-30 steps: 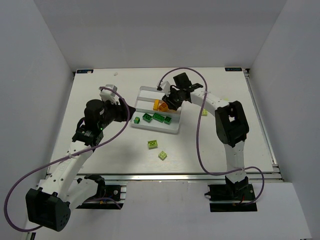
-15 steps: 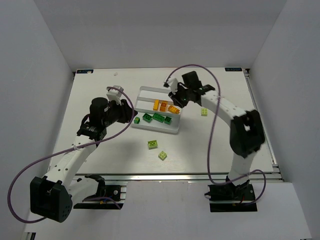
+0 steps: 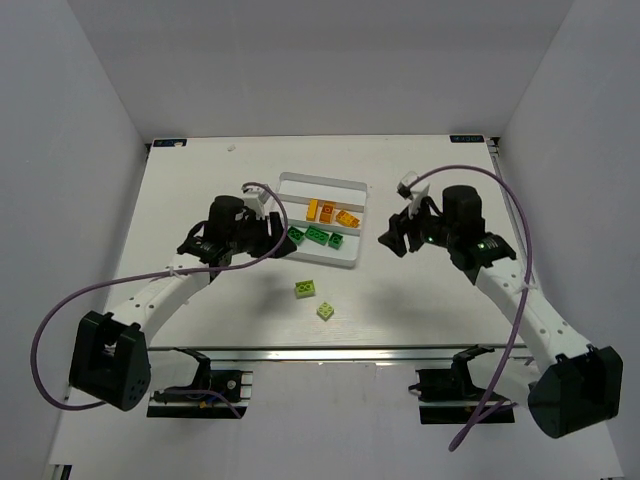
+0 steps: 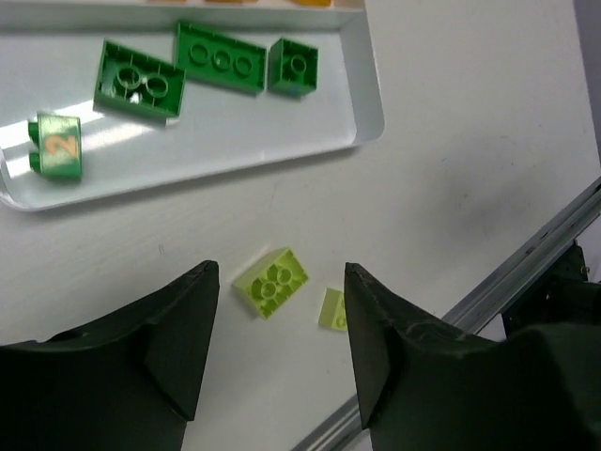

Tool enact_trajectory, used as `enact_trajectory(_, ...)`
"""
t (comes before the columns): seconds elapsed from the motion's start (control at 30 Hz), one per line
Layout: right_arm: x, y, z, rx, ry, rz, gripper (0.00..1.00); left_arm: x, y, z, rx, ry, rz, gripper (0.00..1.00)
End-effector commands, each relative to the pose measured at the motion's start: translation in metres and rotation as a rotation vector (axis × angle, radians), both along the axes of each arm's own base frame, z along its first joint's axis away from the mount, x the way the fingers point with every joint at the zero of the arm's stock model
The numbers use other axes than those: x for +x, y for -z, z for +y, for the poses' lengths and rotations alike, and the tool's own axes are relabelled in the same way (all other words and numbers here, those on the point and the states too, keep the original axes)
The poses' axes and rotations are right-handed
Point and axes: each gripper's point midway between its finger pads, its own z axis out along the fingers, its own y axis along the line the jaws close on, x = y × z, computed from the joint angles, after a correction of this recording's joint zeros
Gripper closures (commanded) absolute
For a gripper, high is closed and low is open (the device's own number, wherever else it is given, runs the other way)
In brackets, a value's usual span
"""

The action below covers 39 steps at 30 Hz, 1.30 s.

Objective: Sort the legos into containers by color

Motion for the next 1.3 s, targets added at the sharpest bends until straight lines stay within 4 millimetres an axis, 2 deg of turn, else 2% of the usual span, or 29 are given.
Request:
enact_trajectory(0.0, -0.025, -0.020, 0.000, 0.098, -0.093, -0.048, 0.38, -0.019, 0.008, 0.006, 0.034, -0.075, 0.114, 0.34)
enact_trajectory(0.03, -0.029, -0.015, -0.001, 0.107, -0.104, -0.045, 0.38, -0.030, 0.021, 0.009, 0.051, -0.088, 0.146, 0.33)
enact_trajectory(0.07, -0.035, 0.002, -0.003, 0.111, -0.107, -0.016, 0.39, -0.033, 0.024, 0.015, 0.059, -0.117, 0.150, 0.32)
enact_trajectory(0.1, -0.033, 0.007, -0.006, 0.111, -0.097, -0.016, 0.39, -0.039, 0.023, 0.018, 0.064, -0.137, 0.143, 0.23)
enact_trajectory(0.17, -0.027, 0.011, -0.011, 0.094, -0.065, 0.006, 0.38, -0.049, 0.034, 0.022, 0.079, -0.163, 0.185, 0.11)
enact_trajectory(0.27, -0.024, 0.017, -0.013, 0.089, -0.043, 0.049, 0.35, -0.060, 0.045, 0.020, 0.117, -0.170, 0.236, 0.09)
enact_trajectory(0.53, -0.022, 0.017, -0.020, 0.073, -0.003, 0.027, 0.30, -0.061, 0.066, 0.002, 0.238, -0.135, 0.219, 0.08)
enact_trajectory(0.57, -0.022, 0.017, -0.020, 0.073, -0.003, 0.029, 0.30, -0.066, 0.075, -0.001, 0.291, -0.099, 0.227, 0.09)
enact_trajectory(0.6, -0.021, 0.017, -0.021, 0.068, 0.002, 0.026, 0.29, -0.062, 0.072, -0.005, 0.330, -0.055, 0.188, 0.09)
enact_trajectory(0.67, -0.022, 0.015, -0.022, 0.064, 0.001, 0.015, 0.29, -0.070, 0.081, -0.014, 0.404, 0.037, 0.187, 0.10)
enact_trajectory(0.7, -0.022, 0.015, -0.022, 0.063, 0.003, 0.015, 0.29, -0.063, 0.076, -0.015, 0.452, 0.061, 0.132, 0.10)
enact_trajectory(0.87, -0.024, 0.012, -0.024, 0.059, -0.001, -0.009, 0.28, -0.058, 0.074, -0.034, 0.570, 0.195, -0.010, 0.13)
enact_trajectory(0.9, -0.024, 0.012, -0.024, 0.057, 0.000, -0.011, 0.28, -0.055, 0.080, -0.032, 0.645, 0.199, -0.036, 0.13)
enact_trajectory(0.93, -0.025, 0.011, -0.024, 0.059, -0.002, -0.015, 0.28, -0.047, 0.078, -0.032, 0.675, 0.187, -0.048, 0.14)
enact_trajectory(1.0, -0.026, 0.011, -0.023, 0.064, -0.005, -0.015, 0.28, -0.048, 0.088, -0.029, 0.785, 0.227, -0.057, 0.14)
enact_trajectory(1.17, -0.026, 0.011, -0.023, 0.059, -0.010, -0.013, 0.28, -0.050, 0.097, -0.036, 0.874, 0.341, -0.110, 0.14)
enact_trajectory(1.27, -0.026, 0.011, -0.023, 0.060, -0.010, -0.016, 0.28, -0.044, 0.098, -0.034, 0.925, 0.347, -0.148, 0.14)
